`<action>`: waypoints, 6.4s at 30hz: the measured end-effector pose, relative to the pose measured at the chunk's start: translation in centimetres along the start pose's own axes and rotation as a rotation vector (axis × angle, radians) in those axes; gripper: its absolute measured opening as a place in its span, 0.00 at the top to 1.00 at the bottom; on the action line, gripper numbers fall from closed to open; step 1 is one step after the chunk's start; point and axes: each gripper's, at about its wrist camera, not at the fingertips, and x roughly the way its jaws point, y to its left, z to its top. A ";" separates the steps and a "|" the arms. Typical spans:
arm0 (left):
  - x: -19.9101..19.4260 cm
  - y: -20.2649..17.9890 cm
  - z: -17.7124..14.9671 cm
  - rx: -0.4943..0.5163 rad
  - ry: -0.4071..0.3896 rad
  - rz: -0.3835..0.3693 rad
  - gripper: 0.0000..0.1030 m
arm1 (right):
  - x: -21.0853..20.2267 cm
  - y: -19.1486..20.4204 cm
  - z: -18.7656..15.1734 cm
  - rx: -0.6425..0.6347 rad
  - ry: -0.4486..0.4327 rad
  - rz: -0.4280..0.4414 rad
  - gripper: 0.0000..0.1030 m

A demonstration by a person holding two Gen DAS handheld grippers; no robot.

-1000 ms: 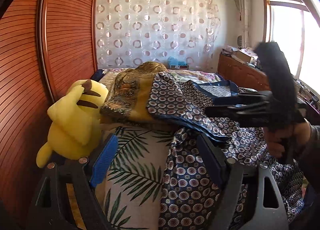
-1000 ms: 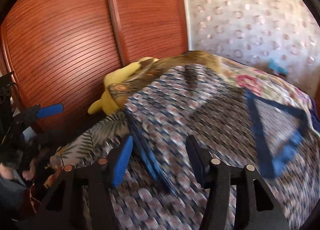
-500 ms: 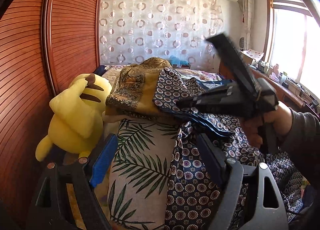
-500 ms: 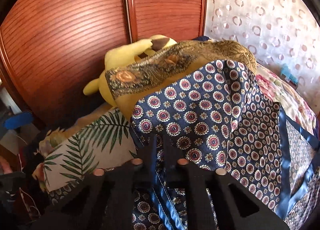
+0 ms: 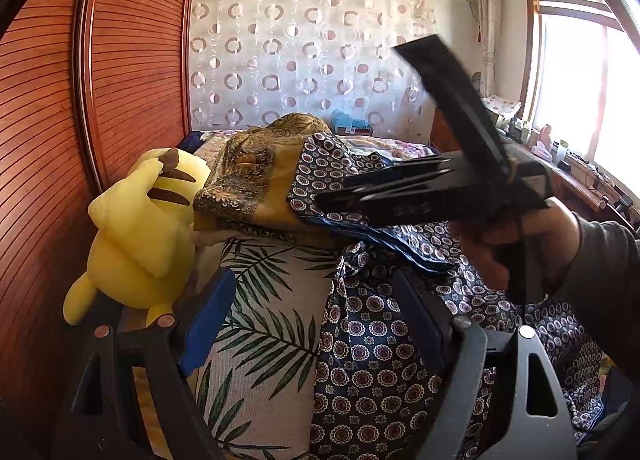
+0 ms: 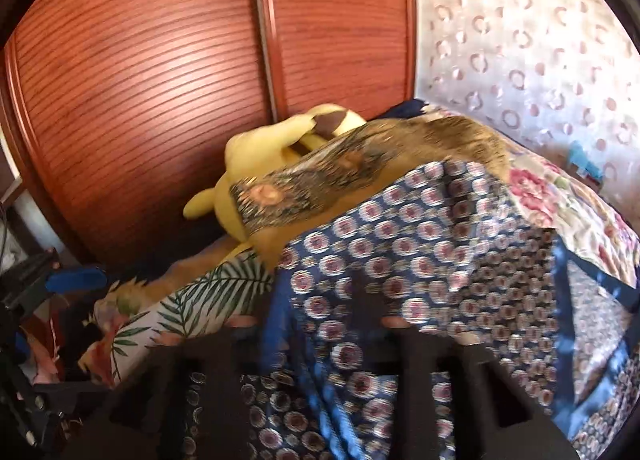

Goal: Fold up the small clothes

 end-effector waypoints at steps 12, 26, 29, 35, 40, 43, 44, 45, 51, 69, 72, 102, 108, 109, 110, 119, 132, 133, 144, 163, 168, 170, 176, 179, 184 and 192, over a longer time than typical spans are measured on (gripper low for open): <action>0.1 0.6 -0.7 -0.025 0.009 -0.002 0.21 | 3.9 -1.5 0.8 0.075 0.061 0.031 0.91; 0.4 -0.7 -0.6 -0.005 0.019 -0.022 0.21 | -4.4 -10.9 0.5 0.278 -0.164 -0.205 0.94; 0.7 -1.1 -0.6 -0.002 0.028 -0.029 0.21 | -5.9 -13.9 -0.6 0.314 -0.146 -0.295 0.77; 1.9 -2.7 -0.1 0.025 0.045 -0.047 0.21 | -7.4 -16.1 -3.3 0.299 -0.083 -0.387 0.53; 3.3 -5.1 1.2 0.076 0.057 -0.077 0.21 | -10.8 -16.2 -7.6 0.310 -0.056 -0.429 0.53; 4.6 -7.0 2.0 0.107 0.066 -0.104 0.21 | -12.4 -15.7 -10.6 0.305 -0.025 -0.463 0.53; 5.0 -7.6 2.2 0.116 0.071 -0.114 0.21 | -13.2 -15.8 -11.6 0.301 -0.008 -0.471 0.53; 5.7 -8.6 2.5 0.130 0.079 -0.127 0.21 | -13.5 -15.7 -12.7 0.298 0.008 -0.479 0.53; 8.7 -13.3 3.3 0.210 0.121 -0.177 0.21 | -14.6 -16.0 -16.0 0.303 0.096 -0.525 0.53; 15.4 -19.9 2.9 0.330 0.277 -0.188 0.21 | -17.0 -18.7 -19.9 0.398 0.113 -0.506 0.28; 16.6 -20.2 2.3 0.349 0.328 -0.176 0.20 | -17.0 -19.0 -20.2 0.407 0.127 -0.497 0.18; 18.0 -21.0 1.9 0.342 0.378 -0.230 0.00 | -31.1 -29.4 -30.2 0.789 0.046 -0.546 0.95; 18.0 -21.0 2.0 0.342 0.380 -0.229 0.00 | -32.0 -26.7 -26.8 0.636 -0.015 -0.673 0.98; 18.0 -21.1 2.1 0.343 0.379 -0.228 0.00 | -32.0 -26.0 -25.9 0.602 -0.026 -0.687 0.98; 18.0 -21.0 2.1 0.343 0.380 -0.228 0.00 | -32.1 -25.2 -24.9 0.561 -0.038 -0.692 0.98; 17.6 -20.7 2.0 0.341 0.379 -0.229 0.00 | -27.2 -20.0 -20.0 0.383 -0.042 -0.520 0.98; 14.6 -22.1 5.3 0.320 0.232 -0.284 0.00 | -30.9 -26.0 -25.2 0.569 -0.040 -0.651 0.52; 14.6 -22.7 5.7 0.329 0.226 -0.308 0.00 | -31.0 -27.0 -25.8 0.597 -0.029 -0.658 0.52; 17.0 -27.6 8.2 0.415 0.224 -0.412 0.00 | -28.6 -34.6 -28.8 0.803 0.023 -0.594 0.52; 20.9 -27.1 8.1 0.395 0.235 -0.407 0.00 | -27.6 -31.5 -20.6 0.500 -0.114 -0.500 0.95; 19.5 -24.9 9.9 0.347 0.185 -0.379 0.00 | -24.8 -30.9 -16.7 0.444 -0.136 -0.392 0.95; 19.0 -24.0 10.3 0.333 0.166 -0.368 0.00 | -23.6 -30.7 -15.4 0.433 -0.119 -0.356 0.95; 19.4 -21.7 10.0 0.307 0.167 -0.337 0.00 | -20.8 -31.3 -13.8 0.334 -0.052 -0.412 0.62; 20.1 -21.2 9.6 0.289 0.180 -0.337 0.00 | -20.6 -31.5 -13.9 0.327 -0.035 -0.469 0.57; 21.3 -21.0 8.9 0.297 0.195 -0.327 0.00 | -19.2 -32.7 -15.7 0.364 0.072 -0.594 0.54; 22.7 -21.5 7.9 0.338 0.239 -0.295 0.00 | -19.4 -36.8 -19.7 0.531 0.159 -0.697 0.54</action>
